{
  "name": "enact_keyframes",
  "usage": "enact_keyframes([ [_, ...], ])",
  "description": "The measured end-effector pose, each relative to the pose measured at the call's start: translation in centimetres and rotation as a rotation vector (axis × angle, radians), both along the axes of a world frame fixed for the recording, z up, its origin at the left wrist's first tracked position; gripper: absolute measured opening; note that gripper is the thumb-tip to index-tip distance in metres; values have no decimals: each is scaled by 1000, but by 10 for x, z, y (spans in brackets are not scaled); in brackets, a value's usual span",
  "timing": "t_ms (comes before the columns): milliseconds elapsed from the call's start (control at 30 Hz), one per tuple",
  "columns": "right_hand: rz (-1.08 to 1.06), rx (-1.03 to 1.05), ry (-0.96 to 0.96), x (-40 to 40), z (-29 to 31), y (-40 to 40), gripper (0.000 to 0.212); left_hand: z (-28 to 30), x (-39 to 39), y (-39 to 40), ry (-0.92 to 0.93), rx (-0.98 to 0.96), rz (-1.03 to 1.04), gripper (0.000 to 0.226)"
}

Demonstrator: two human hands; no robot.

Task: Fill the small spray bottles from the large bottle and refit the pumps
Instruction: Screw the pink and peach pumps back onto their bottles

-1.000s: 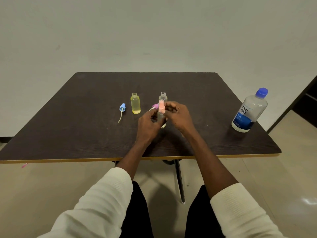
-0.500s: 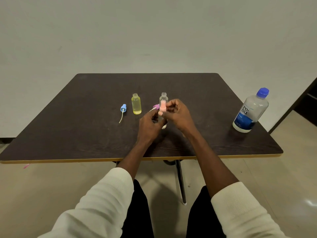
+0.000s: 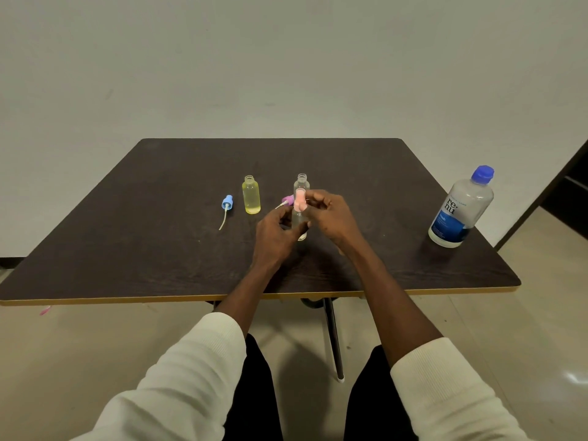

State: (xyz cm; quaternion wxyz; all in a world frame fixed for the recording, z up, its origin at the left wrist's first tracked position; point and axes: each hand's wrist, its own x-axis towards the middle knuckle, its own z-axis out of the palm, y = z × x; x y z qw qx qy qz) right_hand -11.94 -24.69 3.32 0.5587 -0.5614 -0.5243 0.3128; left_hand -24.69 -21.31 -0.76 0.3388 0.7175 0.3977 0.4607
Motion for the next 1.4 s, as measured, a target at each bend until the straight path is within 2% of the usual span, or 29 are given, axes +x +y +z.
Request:
enact_keyframes([
  [67, -31, 19, -30, 0, -2, 1, 19, -1, 0, 1, 8, 2, 5, 41],
  [167, -73, 14, -30, -3, -4, 4, 30, -2, 0, 2, 31, 6, 23, 42],
  [267, -22, 1, -1, -3, 0, 2, 33, -2, 0, 2, 17, -12, 6, 44],
  [433, -47, 28, -31, 0, -1, 3, 18, -2, 0, 2, 17, -17, 4, 45],
  [533, -64, 24, -23, -3, -3, 6, 35, -2, -1, 1, -3, -25, 22, 40],
  [600, -24, 0, -28, -2, -3, 7, 39, -2, 0, 1, -16, -49, 18, 37],
  [767, -21, 22, -72, 0, -5, 8, 23, -4, 1, 3, -8, -44, 17, 36],
  [900, -68, 11, -76, -3, -7, 9, 38, -4, 0, 2, -20, -36, 26, 42],
  [1033, 34, -8, -22, -2, -5, 7, 27, -2, -1, 1, -28, -62, 13, 42],
  [1167, -38, 34, -45, -1, -7, 5, 18, -2, 0, 1, -19, -53, -3, 43],
  [1267, -111, 29, -53, -5, -10, 7, 31, -2, -1, 2, -2, -32, 10, 39],
  [1400, -7, -10, -18, -3, -9, 6, 39, -3, -1, 2, -12, -69, 7, 41],
])
